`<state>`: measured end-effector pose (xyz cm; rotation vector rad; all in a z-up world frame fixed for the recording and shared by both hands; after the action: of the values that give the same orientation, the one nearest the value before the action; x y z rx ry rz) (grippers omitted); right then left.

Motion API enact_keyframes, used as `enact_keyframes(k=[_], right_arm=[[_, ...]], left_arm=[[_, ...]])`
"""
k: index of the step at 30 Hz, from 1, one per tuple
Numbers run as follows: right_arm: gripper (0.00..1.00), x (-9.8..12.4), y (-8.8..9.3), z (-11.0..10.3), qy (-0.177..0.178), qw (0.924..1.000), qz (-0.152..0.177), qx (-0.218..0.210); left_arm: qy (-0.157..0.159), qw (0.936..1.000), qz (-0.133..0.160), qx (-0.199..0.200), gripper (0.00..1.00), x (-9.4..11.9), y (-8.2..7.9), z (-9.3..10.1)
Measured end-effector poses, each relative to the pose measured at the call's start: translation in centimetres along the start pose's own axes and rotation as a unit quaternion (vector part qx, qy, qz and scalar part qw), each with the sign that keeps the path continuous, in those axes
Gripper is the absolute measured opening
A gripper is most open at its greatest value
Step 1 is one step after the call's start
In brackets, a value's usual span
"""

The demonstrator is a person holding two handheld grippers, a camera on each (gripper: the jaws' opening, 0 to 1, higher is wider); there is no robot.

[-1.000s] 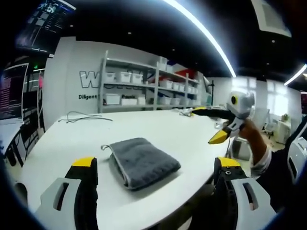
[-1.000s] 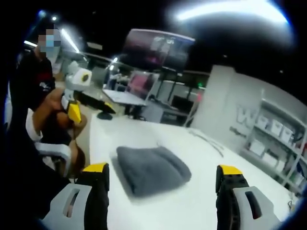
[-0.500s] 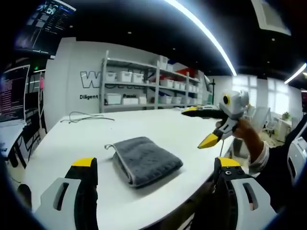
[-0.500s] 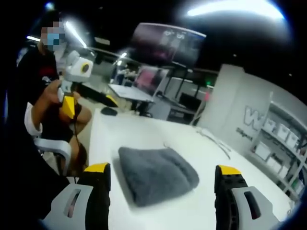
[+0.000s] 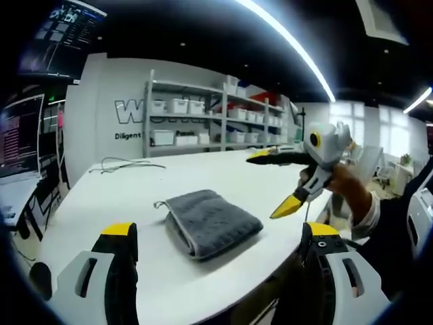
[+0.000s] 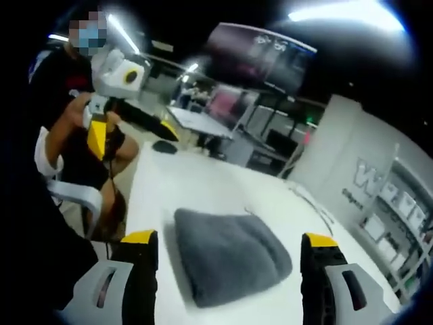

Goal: Open the folded towel by lifting each exposed corner and separating the folded layers until the towel lies flat within the target outline without major curled edges

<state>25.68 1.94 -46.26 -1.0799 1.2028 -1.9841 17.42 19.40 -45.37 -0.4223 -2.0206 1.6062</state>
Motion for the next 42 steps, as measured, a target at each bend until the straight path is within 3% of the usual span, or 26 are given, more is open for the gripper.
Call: enact_keyframes(k=[14, 23, 42], right_arm=[[0.83, -3.0, 0.2, -1.9, -0.024, 0.9989, -0.018, 0.035], [0.74, -4.2, 0.5, -3.0, -0.051, 0.9979, -0.017, 0.036], [0.71, -6.3, 1.1, -3.6, -0.07, 0.9964, -0.034, 0.035]], left_arm=[[-0.001, 1.0, 0.001, -0.008, 1.0, 0.2, -0.2, -0.1], [0.004, 0.9998, 0.006, -0.019, 1.0, 0.6, -0.6, 0.3], [0.005, 0.9997, 0.008, -0.022, 1.0, 0.7, -0.8, 0.1]])
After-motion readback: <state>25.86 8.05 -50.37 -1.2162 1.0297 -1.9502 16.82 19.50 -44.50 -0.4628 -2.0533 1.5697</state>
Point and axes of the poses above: the point that each gripper's makers call its tool centre point, and the gripper's own axes: x roughly backward along the fingers, z roughly to its right, y roughly out of its underside, the point moved 5 cm from there along x, roughly backward along the fingers, and after that the axes turned 12 degrees about -x, right-handed, at the moved point
